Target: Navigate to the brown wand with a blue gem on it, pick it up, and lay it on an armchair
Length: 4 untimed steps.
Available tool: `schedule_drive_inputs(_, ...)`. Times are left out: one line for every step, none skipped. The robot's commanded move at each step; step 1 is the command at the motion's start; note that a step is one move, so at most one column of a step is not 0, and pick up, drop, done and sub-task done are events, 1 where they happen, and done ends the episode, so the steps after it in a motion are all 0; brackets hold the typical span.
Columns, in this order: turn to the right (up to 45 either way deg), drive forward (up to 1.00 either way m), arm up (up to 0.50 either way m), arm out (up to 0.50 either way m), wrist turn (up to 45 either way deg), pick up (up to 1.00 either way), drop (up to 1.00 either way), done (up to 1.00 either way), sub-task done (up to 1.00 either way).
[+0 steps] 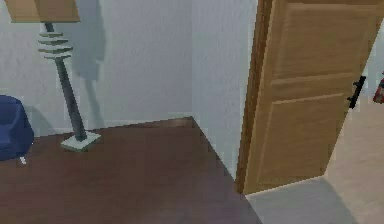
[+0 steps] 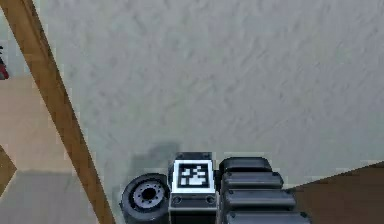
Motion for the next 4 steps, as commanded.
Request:
schedule_drive_inputs(0.0,0.20,0.00,0.00,0.0,0.00,0.00,0.00,0.00)
schedule_drive_inputs(-45.0,0.00,0.00,0.00,0.0,0.00,0.00,0.00,0.00)
schedule_drive_inputs(-9.0,0.00,0.00,0.00,0.0,0.00,0.00,0.00,0.00)
schedule_drive_inputs(0.0,1.00,0.00,0.00,0.0,0.00,0.00,0.00,0.00)
